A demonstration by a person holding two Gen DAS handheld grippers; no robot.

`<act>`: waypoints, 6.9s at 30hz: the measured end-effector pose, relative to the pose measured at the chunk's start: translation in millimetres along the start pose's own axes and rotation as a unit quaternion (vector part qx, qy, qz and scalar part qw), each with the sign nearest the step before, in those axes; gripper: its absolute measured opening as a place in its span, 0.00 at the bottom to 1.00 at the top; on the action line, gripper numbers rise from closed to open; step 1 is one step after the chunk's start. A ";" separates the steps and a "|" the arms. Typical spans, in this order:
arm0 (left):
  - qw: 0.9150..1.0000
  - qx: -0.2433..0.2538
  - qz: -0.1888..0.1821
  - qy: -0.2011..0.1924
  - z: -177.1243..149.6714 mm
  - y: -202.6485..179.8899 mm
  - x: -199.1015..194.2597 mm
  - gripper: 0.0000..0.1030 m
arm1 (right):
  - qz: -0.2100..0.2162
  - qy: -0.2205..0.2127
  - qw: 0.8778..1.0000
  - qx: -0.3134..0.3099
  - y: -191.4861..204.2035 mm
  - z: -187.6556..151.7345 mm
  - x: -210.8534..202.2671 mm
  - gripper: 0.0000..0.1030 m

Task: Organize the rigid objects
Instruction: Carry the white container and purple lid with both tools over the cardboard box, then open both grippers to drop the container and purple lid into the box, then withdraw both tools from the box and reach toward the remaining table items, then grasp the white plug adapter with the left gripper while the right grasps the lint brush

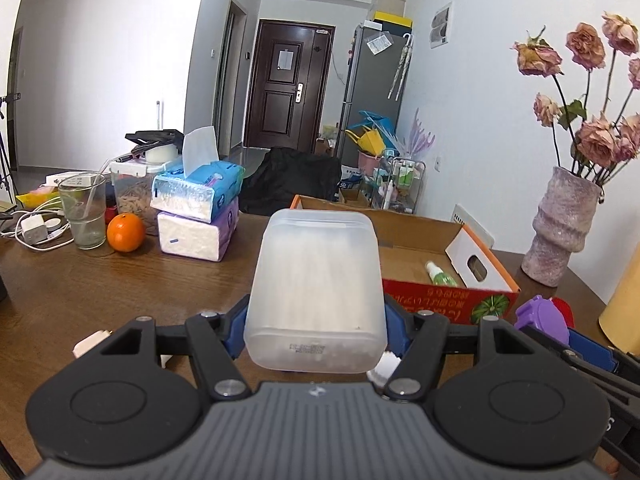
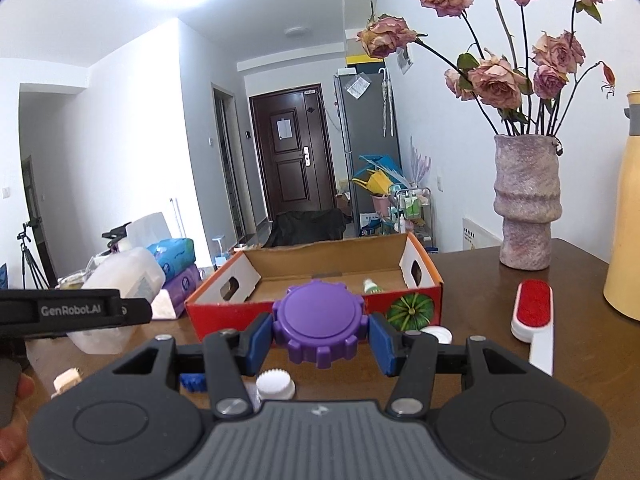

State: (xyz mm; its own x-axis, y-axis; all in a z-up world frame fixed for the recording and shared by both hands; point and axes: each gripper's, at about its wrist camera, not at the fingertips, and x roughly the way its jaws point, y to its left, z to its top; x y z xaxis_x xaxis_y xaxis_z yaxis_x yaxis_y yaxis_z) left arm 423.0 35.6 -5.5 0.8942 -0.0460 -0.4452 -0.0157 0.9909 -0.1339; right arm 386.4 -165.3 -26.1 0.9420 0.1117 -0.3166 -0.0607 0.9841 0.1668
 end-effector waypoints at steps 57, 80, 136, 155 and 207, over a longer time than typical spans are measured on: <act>0.998 0.041 0.016 0.036 59.0 -41.1 201.2 0.64 | -0.024 0.019 0.999 -0.011 -21.1 49.1 202.6 0.50; 0.999 0.028 0.033 0.024 62.5 -29.8 207.2 1.00 | -0.073 0.051 0.996 -0.016 -30.8 43.8 219.8 1.00; 0.996 0.025 0.079 0.013 -3.3 26.2 28.6 1.00 | -0.095 0.013 0.995 -0.039 -35.9 -7.6 36.2 1.00; 0.996 0.018 0.091 -0.011 -49.4 61.8 -41.9 1.00 | -0.144 0.013 0.989 -0.035 -66.9 -45.0 -28.6 1.00; 0.988 -0.040 0.138 0.053 -60.2 125.8 -9.6 1.00 | -0.214 0.105 0.971 -0.004 -163.5 -39.3 61.8 0.99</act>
State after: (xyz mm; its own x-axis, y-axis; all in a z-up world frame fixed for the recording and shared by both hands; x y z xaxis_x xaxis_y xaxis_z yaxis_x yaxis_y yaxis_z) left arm 385.5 153.1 -71.4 0.7988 0.2079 -0.5646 -0.2919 0.9545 -0.0615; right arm 441.5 -313.9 -109.6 0.7935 -0.2824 -0.5392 0.3181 0.9476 -0.0282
